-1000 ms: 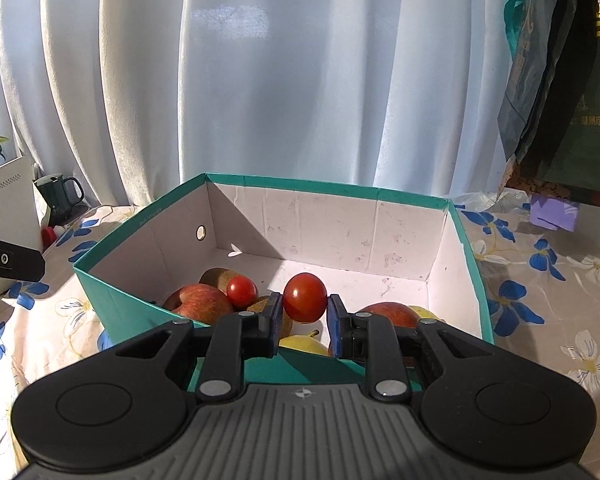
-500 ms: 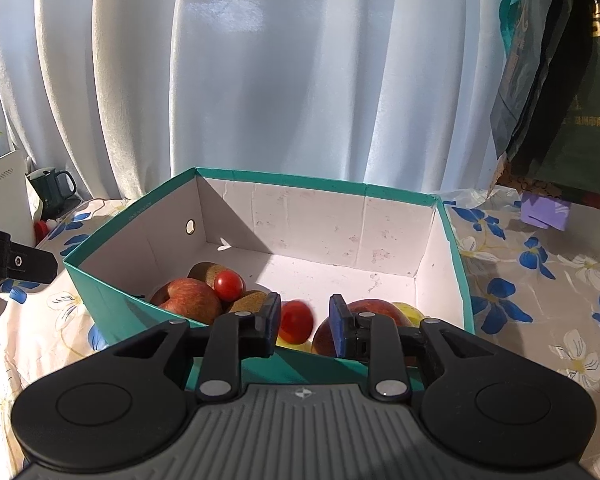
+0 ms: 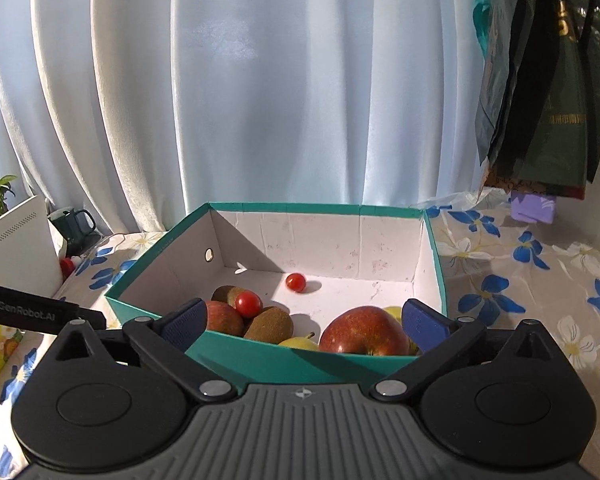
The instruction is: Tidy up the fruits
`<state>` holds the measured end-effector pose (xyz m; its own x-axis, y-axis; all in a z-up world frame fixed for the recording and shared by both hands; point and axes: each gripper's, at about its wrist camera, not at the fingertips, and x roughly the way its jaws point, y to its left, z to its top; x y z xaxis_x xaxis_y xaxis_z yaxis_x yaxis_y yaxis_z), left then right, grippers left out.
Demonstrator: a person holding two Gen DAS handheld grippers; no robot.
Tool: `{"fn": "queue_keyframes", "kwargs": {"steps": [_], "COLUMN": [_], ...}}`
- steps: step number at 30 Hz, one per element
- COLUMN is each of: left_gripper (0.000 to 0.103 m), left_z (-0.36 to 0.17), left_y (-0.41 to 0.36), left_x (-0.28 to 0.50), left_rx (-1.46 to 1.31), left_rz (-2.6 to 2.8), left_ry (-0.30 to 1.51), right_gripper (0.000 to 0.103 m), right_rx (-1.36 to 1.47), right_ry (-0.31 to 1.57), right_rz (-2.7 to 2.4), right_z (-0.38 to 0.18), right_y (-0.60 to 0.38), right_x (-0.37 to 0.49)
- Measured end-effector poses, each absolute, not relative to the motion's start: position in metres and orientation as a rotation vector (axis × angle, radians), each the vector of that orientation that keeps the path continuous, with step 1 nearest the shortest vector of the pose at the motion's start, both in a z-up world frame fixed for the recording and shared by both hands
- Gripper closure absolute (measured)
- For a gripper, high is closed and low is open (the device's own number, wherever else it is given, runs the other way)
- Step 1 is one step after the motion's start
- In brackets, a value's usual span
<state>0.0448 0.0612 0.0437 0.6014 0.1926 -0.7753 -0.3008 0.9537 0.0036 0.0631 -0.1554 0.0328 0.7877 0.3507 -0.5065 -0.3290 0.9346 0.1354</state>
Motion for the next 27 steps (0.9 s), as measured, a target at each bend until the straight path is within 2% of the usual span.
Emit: {"fn": "queue_keyframes", "kwargs": {"steps": [11, 18, 24, 27], "left_gripper": [0.0, 0.0, 0.0, 0.0], "left_z": [0.037, 0.035, 0.027, 0.029], "left_y": [0.041, 0.028, 0.013, 0.006], "left_x": [0.042, 0.056, 0.08, 0.088], "left_rx": [-0.057, -0.052, 0.045, 0.109], "left_rz": [0.211, 0.139, 0.098, 0.115], "left_ry": [0.964, 1.035, 1.155, 1.15], "right_gripper": [0.0, 0.0, 0.0, 0.0], "right_rx": [-0.069, -0.199, -0.239, -0.229], "right_ry": [0.747, 1.112, 1.229, 1.26], "right_rz": [0.141, 0.134, 0.113, 0.104], "right_z": [0.031, 0.009, -0.005, -0.006], "right_y": [-0.168, -0.147, -0.133, -0.132], "right_x": [0.042, 0.075, 0.087, 0.096]}}
